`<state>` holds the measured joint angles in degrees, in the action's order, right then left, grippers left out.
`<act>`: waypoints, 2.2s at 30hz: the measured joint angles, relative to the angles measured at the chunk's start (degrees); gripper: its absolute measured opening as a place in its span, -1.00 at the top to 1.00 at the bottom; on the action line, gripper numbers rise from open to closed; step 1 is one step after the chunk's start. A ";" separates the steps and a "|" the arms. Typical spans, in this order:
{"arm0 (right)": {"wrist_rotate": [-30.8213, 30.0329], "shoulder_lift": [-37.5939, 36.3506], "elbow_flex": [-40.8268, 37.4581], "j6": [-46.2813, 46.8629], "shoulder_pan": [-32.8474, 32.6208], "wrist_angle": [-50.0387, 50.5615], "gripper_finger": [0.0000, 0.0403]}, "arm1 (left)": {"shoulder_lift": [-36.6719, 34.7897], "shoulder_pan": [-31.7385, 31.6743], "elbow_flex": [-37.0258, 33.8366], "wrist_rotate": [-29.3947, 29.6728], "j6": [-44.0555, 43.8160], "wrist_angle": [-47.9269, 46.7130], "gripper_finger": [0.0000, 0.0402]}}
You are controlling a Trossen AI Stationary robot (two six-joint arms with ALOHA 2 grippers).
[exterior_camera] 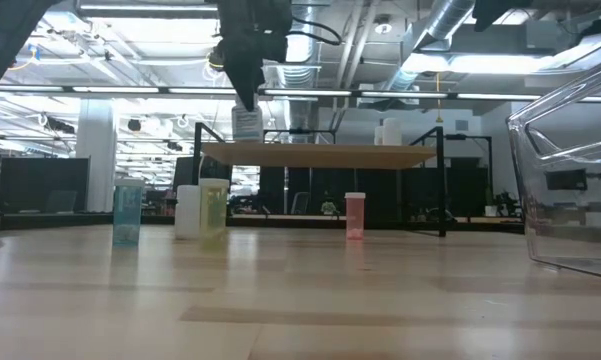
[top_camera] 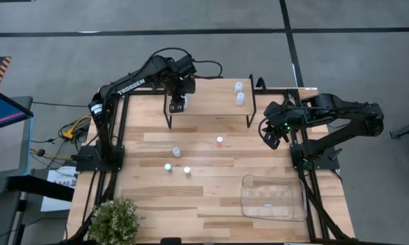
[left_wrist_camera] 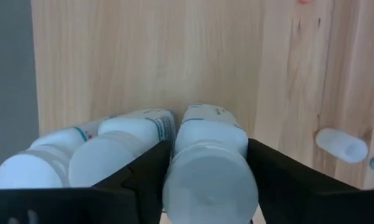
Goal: Pick and place medicine bottles onto shelf by color
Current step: Put the white pill bottle on the shelf aligned with the other white pill bottles, then put the transparent pill bottle on the shelf
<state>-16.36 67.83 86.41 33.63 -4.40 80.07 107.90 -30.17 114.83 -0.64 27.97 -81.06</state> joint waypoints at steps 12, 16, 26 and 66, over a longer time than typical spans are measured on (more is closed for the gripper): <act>0.00 0.00 0.00 -0.02 0.00 0.00 0.15 | 0.01 0.28 0.67 2.83 -1.72 -1.07 -0.25; 0.00 0.00 0.00 -0.04 0.01 0.02 0.15 | 0.02 0.39 3.46 3.08 -2.56 -2.18 -0.25; 0.00 0.00 0.00 -0.04 0.01 0.02 0.17 | -0.20 2.25 13.84 3.01 -11.20 -8.90 -0.25; 0.02 -0.02 0.00 2.40 0.00 -1.25 0.16 | -18.58 39.36 -10.01 6.61 -35.67 -6.84 -0.09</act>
<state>-16.34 67.81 86.41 36.03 -4.40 78.83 89.32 9.19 104.82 5.97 -7.70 -87.90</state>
